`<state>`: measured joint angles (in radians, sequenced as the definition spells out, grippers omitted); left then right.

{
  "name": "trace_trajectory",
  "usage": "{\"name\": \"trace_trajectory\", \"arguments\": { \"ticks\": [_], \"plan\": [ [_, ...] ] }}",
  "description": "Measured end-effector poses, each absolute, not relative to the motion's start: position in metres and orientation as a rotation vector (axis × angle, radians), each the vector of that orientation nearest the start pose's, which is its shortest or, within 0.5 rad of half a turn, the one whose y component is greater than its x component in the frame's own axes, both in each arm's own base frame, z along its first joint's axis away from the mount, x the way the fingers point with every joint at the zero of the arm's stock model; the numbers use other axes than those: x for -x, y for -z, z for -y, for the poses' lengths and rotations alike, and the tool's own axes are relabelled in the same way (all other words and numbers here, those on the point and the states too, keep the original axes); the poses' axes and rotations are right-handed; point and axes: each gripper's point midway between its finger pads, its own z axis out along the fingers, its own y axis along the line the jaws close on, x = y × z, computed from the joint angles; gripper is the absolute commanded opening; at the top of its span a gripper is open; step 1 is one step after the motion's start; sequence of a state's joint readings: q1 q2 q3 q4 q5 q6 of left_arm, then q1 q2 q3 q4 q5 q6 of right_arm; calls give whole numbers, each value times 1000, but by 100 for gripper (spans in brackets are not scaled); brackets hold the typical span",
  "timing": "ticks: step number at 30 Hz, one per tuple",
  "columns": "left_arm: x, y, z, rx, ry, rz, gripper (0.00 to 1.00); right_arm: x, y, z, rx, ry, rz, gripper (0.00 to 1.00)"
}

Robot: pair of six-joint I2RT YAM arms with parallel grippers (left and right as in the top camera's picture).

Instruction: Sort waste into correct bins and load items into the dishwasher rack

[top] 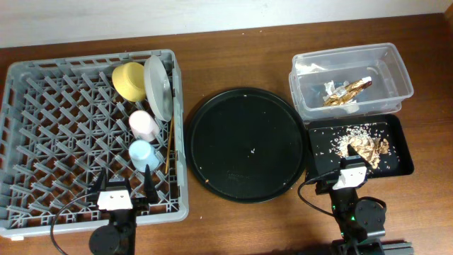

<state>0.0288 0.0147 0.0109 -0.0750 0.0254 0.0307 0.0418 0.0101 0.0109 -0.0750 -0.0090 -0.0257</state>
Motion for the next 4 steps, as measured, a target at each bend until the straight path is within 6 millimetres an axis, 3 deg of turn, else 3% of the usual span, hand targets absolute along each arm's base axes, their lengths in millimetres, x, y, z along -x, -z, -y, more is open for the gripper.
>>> {"name": "trace_trajectory", "arguments": {
  "ticks": [4],
  "plan": [
    [-246,-157,-3,-21,-24,-1649,99,-246,-158,-12,63,-19,-1644,99]
  ]
}}
